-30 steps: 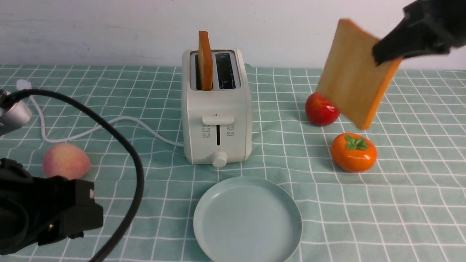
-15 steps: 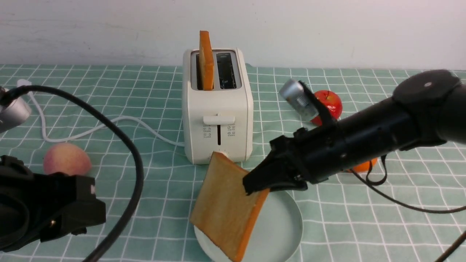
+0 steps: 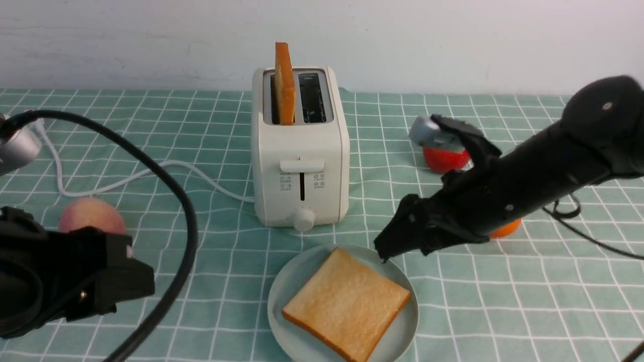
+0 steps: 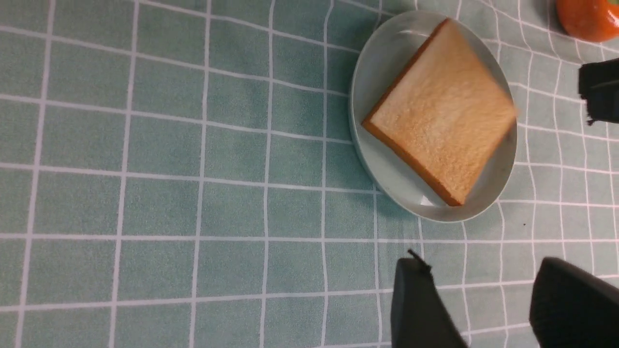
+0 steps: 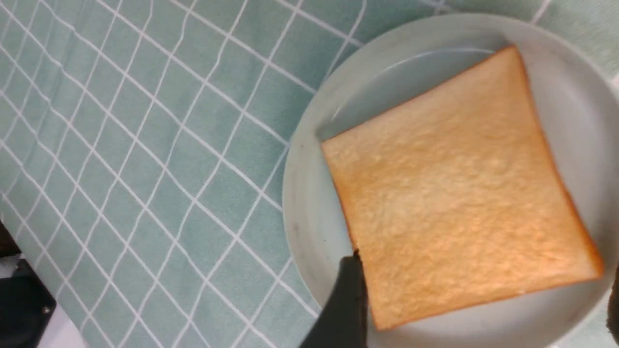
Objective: Take toasted bread from bread machine on blue coffee table place on plate.
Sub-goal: 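Place the held slice of bread on top of the slice on the plate with the right gripper, then reach for a toast slice standing in the toaster with the left gripper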
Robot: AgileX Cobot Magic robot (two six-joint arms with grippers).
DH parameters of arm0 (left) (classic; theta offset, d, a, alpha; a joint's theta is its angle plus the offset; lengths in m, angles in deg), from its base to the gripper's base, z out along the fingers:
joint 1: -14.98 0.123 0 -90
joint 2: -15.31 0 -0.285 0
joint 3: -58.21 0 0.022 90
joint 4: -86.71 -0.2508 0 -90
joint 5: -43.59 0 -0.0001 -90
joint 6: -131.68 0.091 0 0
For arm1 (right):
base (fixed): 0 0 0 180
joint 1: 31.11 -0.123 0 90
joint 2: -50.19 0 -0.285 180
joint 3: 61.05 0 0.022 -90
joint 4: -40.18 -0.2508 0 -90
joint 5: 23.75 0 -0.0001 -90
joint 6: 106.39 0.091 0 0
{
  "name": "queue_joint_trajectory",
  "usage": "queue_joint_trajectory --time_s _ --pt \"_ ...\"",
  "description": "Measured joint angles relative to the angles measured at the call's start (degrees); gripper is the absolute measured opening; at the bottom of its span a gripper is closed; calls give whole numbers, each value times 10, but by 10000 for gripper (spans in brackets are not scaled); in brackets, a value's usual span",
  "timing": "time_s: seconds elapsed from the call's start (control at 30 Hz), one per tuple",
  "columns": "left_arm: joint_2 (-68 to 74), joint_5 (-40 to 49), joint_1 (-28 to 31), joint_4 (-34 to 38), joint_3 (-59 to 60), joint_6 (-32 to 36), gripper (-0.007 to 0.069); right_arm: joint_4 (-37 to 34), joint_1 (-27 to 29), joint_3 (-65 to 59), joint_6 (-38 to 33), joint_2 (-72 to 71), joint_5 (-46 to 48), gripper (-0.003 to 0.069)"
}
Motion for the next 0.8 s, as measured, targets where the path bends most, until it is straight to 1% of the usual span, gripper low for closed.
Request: queue_joint_trajectory --time_s 0.03,0.07,0.1,0.17,0.2,0.3,0.37,0.47,0.5,0.53,0.57,0.67,0.77,0.8 --pt "2 -14 0 -18 -10 1 400 25 0 7 20 -31 14 675" --pt "2 -16 0 -21 -11 1 407 28 0 7 20 -34 14 675" --pt "9 -33 0 -41 -32 1 463 47 0 9 39 -64 24 662" --pt "25 -45 0 -60 -65 1 524 72 0 10 63 -102 34 636" --pt "38 -47 0 -64 -85 1 550 84 0 10 78 -120 37 620" --pt "88 -39 0 -73 -147 1 598 122 0 10 114 -169 51 574" --pt "118 -33 0 -80 -180 1 609 137 1 10 128 -187 58 562" --pt "215 -19 0 -98 -283 1 617 171 1 10 146 -232 90 538" --pt "221 -18 0 -98 -289 1 617 172 1 10 147 -234 93 538" --pt "271 -14 -4 -106 -341 1 616 177 2 10 149 -249 104 536" --pt "277 -14 -6 -107 -347 1 616 177 2 10 149 -249 105 536" --pt "366 -4 -33 -151 -440 -16 615 178 2 10 149 -266 113 536" --pt "454 -3 -75 -223 -534 -65 610 180 2 10 150 -269 129 536" --pt "454 -3 -75 -228 -534 -65 610 180 2 10 150 -269 129 536"
